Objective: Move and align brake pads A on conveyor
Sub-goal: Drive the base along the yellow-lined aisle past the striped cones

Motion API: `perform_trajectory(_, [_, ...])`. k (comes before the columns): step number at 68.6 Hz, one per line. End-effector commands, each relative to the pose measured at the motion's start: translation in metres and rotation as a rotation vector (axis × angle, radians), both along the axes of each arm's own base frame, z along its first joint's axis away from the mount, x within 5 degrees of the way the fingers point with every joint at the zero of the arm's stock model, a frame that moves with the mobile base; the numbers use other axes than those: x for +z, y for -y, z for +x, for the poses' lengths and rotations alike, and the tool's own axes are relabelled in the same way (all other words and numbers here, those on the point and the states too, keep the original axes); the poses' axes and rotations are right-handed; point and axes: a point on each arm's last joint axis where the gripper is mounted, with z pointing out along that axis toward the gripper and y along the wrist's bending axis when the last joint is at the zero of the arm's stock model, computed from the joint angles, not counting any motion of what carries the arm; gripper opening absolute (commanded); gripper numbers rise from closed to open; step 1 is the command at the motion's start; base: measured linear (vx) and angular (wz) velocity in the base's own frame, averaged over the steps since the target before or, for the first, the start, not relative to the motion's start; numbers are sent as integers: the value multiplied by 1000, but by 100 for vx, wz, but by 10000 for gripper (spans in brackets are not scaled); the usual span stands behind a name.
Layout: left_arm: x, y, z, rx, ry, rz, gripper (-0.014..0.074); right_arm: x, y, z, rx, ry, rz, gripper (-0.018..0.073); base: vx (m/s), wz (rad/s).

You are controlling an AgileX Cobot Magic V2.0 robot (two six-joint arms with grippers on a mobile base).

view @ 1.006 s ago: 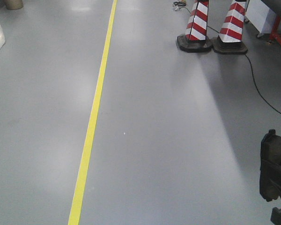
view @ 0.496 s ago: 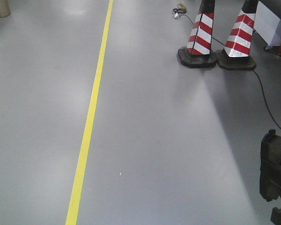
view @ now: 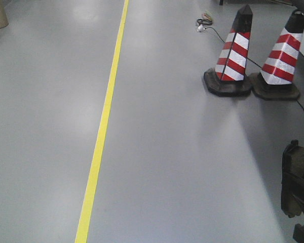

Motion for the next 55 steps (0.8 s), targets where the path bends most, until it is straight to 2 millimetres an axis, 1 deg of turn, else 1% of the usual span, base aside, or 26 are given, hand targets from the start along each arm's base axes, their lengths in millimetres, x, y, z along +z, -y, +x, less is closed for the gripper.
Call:
perform_trajectory(1, [18, 3, 1, -26, 110, -34, 115, 18, -2, 3, 14, 119, 28, 78, 73, 5])
perform_trajectory(55, [18, 3, 1, -26, 110, -34, 115, 18, -2, 2, 14, 118, 27, 78, 74, -2])
